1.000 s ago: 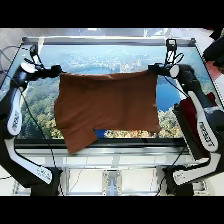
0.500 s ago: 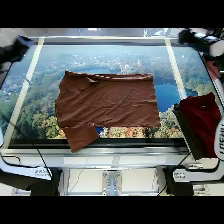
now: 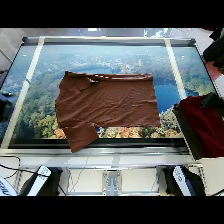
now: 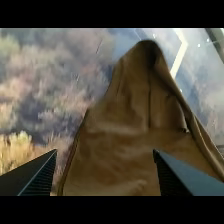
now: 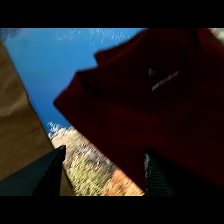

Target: Fold the shirts.

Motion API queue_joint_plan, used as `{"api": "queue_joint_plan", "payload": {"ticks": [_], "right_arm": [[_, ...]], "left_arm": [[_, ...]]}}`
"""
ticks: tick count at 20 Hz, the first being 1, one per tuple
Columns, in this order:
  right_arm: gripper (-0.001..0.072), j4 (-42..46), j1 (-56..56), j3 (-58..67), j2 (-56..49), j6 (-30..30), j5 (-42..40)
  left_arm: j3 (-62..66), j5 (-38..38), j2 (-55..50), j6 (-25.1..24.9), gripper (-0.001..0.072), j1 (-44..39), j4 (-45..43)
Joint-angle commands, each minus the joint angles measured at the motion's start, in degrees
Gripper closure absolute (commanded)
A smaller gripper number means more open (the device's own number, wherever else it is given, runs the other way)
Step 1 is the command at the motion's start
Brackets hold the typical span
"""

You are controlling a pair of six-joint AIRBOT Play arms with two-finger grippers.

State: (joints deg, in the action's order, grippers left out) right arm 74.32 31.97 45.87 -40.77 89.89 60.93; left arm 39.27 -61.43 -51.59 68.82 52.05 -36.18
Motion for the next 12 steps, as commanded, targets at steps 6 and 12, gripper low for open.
{"api": "queue_joint_plan", "payload": {"ticks": [6,12], "right_arm": [[0.0277,-27.2,3.4,-25.7,-3.1,-8.6,-1.1],[0.0256,-37.8,3.4,-24.7,-7.9,-16.6,-0.2]], "left_arm": [[-27.4,2.1,3.1,-2.4,0.0010,-1.8,3.8],[-27.4,7.3,-6.0,-12.5,0.0102,-10.4,20.3]]}}
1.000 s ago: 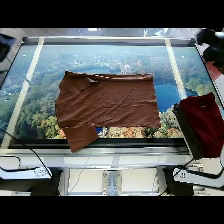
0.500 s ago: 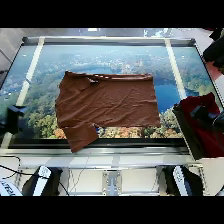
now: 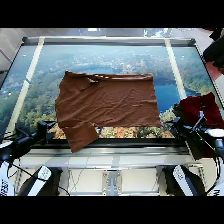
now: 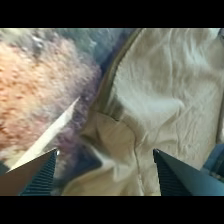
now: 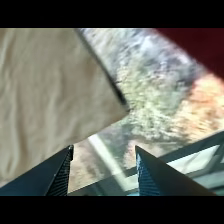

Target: Fold the shirts.

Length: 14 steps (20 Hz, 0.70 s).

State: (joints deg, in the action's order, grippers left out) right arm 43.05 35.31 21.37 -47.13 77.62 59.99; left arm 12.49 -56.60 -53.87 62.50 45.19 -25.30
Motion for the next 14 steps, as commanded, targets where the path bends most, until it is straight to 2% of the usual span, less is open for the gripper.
{"api": "queue_joint_plan", "payload": {"ticks": [1,5,8,9,11,12,13,14], "right_arm": [[0.0257,-7.7,0.0,-0.2,-1.6,-4.5,0.7],[0.0263,-9.8,0.0,-0.2,-1.6,-4.9,1.3],[0.0265,-9.9,0.0,-0.2,-1.6,-5.1,3.0],[0.0265,-9.9,0.0,-0.2,-1.6,-5.1,3.5],[0.0266,-9.8,0.0,-0.2,-1.6,-5.1,4.1],[0.0266,-9.8,-0.2,-0.2,-1.6,-5.1,4.7],[0.0266,-9.7,-0.7,-0.2,-1.6,-5.1,5.4],[0.0266,-9.5,-1.4,-0.2,-1.6,-5.1,6.0]], "left_arm": [[-0.6,3.8,-5.3,-8.5,0.0166,-5.0,10.9],[-0.6,8.9,-11.7,-10.9,0.0168,-11.6,13.0],[-0.5,11.2,-14.8,-14.1,0.0170,-13.9,19.2],[-0.1,11.2,-15.4,-15.9,0.0207,-14.1,21.4],[1.5,11.1,-15.7,-16.7,0.0320,-14.1,23.0],[2.4,11.0,-15.7,-16.7,0.0426,-14.1,23.0],[3.3,10.8,-15.7,-16.7,0.0592,-14.2,23.0],[4.0,10.5,-15.7,-16.7,0.0672,-14.3,23.0]]}}
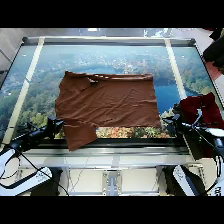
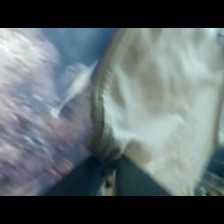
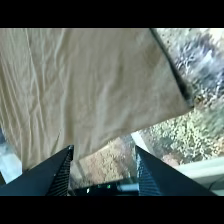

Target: Fold the shirts.

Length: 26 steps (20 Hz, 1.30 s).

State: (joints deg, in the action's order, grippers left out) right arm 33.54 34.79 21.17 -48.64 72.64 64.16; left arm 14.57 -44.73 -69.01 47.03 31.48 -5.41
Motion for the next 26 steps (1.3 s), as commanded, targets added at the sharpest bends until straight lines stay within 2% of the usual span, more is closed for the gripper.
{"api": "queue_joint_plan", "payload": {"ticks": [1,2,3,4,5,8,10,13,16,19,24,26], "right_arm": [[0.0265,-0.1,-1.7,0.0,0.0,-0.1,2.6],[0.0265,-0.3,-2.4,0.0,0.1,-0.2,2.3],[0.0266,-0.7,-2.7,0.0,0.3,-0.4,1.5],[0.0266,-1.3,-2.7,0.1,0.7,-0.4,0.7],[0.0266,-1.5,-2.7,0.5,1.1,-0.4,0.5],[0.0265,-1.4,-2.7,4.0,1.1,-0.4,3.0],[0.0266,-1.3,-2.7,6.9,1.1,-0.4,3.4],[0.0266,-1.3,-2.7,10.6,1.1,-0.3,3.4],[0.0266,-1.3,-2.7,13.0,1.1,-0.3,3.4],[0.0266,-1.6,-2.7,13.3,1.1,-0.3,3.4],[0.0265,-1.6,-2.7,13.3,1.1,-0.3,4.5],[0.0266,-1.4,-2.7,13.3,1.1,-0.3,4.3]], "left_arm": [[2.4,-1.8,-0.4,-1.2,0.0674,-0.5,3.1],[2.7,-2.6,-0.4,-1.2,0.0673,-0.5,3.1],[2.7,-3.7,-0.4,-1.2,0.0620,-0.5,3.6],[2.7,-5.7,-0.3,-1.2,0.0369,-0.5,4.3],[2.8,-8.4,-0.2,-1.2,0.0174,-0.1,4.5],[3.0,-17.2,1.4,-1.2,0.0174,3.9,2.2],[3.0,-17.7,3.1,-1.1,0.0174,8.6,-4.8],[3.0,-17.7,6.7,2.9,0.0174,16.1,-19.5],[3.1,-16.4,9.1,4.9,0.0176,19.3,-23.6],[3.1,-10.3,9.1,4.9,0.0206,15.1,-23.1],[3.1,0.9,9.0,4.8,0.0207,3.7,-14.1],[3.2,2.0,7.1,4.8,0.0227,1.4,-13.8]]}}
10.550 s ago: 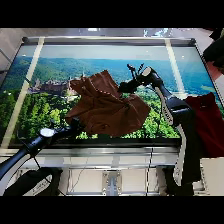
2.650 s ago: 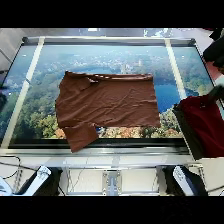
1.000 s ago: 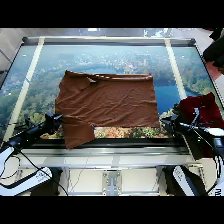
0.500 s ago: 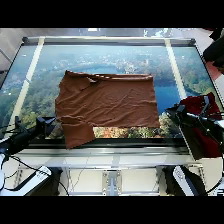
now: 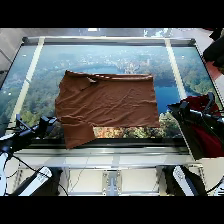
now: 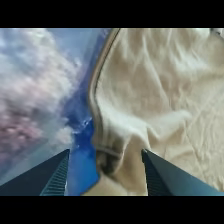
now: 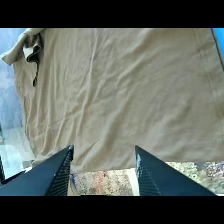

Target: Fold the shirts.

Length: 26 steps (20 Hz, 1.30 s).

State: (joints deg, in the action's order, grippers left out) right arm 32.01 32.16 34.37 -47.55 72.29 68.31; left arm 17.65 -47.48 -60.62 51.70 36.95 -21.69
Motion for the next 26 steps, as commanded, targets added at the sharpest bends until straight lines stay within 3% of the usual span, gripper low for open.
{"api": "queue_joint_plan", "payload": {"ticks": [1,5,6,7,8,10,12,15,18,23,26], "right_arm": [[0.0266,0.2,0.0,0.1,0.0,0.0,0.0],[0.0266,0.3,-0.1,0.1,0.0,0.0,0.8],[0.0266,0.6,0.0,0.1,0.0,0.0,1.2],[0.0266,1.9,-0.1,0.1,0.0,0.0,1.5],[0.0266,4.1,-0.1,0.1,0.0,0.6,2.7],[0.0265,8.6,-0.1,-1.7,0.0,4.2,4.6],[0.0264,11.1,-0.1,-8.2,0.0,8.4,1.6],[0.0264,5.0,-0.1,-20.4,0.0,15.8,-8.9],[0.0266,-1.9,-0.1,-25.1,0.0,15.7,-18.3],[0.0266,-3.4,-0.2,-25.1,-1.7,15.3,-20.9],[0.0266,-5.6,-5.9,-25.1,-3.8,15.1,-26.2]], "left_arm": [[0.1,4.7,-3.2,0.2,0.0227,-4.8,2.5],[0.9,2.4,-10.3,-3.0,0.0230,-6.6,8.8],[1.5,1.5,-11.2,-4.0,0.0324,-6.6,10.3],[2.1,1.4,-11.7,-4.7,0.0517,-6.6,11.1],[2.5,1.4,-11.8,-5.3,0.0608,-6.6,11.3],[3.3,0.9,-11.8,-5.3,0.0691,-6.6,11.5],[3.9,-0.5,-11.7,-5.7,0.0691,-6.6,11.5],[4.3,-1.3,-11.7,-5.7,0.0692,-6.6,11.5],[4.3,-1.6,-11.7,-5.7,0.0692,-6.6,12.0],[4.3,-1.6,-11.7,-5.7,0.0692,-6.6,11.9],[4.3,-1.6,-11.7,-5.7,0.0692,-6.6,11.9]]}}
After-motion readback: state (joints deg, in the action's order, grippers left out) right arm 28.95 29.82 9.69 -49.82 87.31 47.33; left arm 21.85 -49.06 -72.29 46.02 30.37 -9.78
